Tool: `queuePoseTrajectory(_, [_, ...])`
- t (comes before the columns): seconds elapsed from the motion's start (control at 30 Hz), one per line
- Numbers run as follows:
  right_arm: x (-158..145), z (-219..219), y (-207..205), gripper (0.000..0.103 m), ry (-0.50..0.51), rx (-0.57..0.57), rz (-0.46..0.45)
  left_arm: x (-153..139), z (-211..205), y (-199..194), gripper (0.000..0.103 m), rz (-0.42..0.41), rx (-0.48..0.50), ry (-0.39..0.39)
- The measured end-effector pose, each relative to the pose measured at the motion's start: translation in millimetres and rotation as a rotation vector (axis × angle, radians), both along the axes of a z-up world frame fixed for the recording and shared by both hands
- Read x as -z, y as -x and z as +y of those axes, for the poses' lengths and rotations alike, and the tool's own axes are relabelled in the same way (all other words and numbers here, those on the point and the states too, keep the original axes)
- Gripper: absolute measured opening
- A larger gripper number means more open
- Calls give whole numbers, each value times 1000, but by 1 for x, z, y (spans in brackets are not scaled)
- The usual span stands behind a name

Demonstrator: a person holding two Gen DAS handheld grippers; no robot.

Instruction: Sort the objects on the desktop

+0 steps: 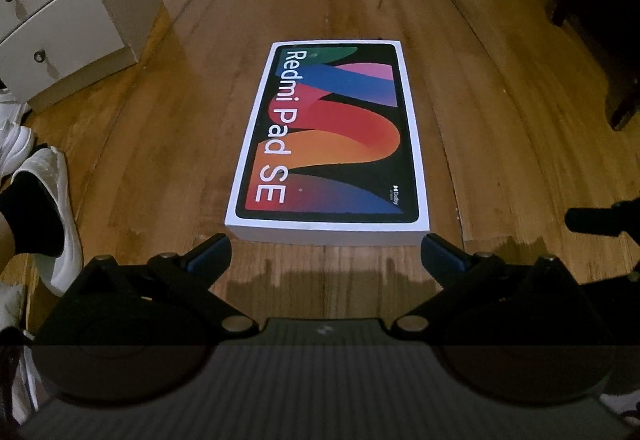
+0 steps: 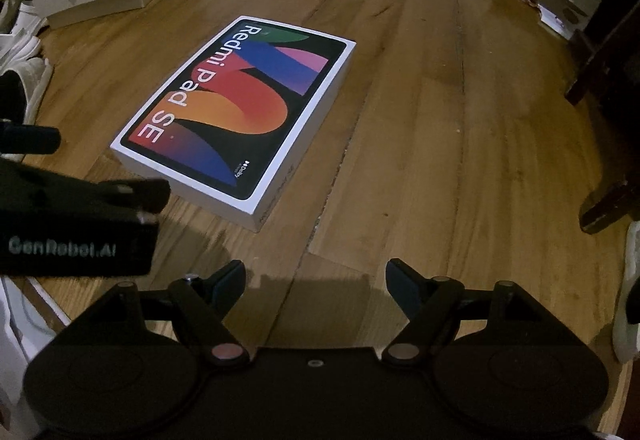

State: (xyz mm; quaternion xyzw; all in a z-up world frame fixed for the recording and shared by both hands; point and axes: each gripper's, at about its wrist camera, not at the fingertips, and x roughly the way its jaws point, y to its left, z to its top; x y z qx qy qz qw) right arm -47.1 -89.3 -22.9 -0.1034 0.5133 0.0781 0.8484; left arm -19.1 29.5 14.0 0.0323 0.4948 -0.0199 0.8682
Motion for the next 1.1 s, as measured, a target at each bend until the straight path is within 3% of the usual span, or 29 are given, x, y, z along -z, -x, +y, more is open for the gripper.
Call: queuePoseTrajectory(1.1, [9, 0, -10, 82, 28, 26, 19, -8, -7, 4, 103, -46, 30, -40])
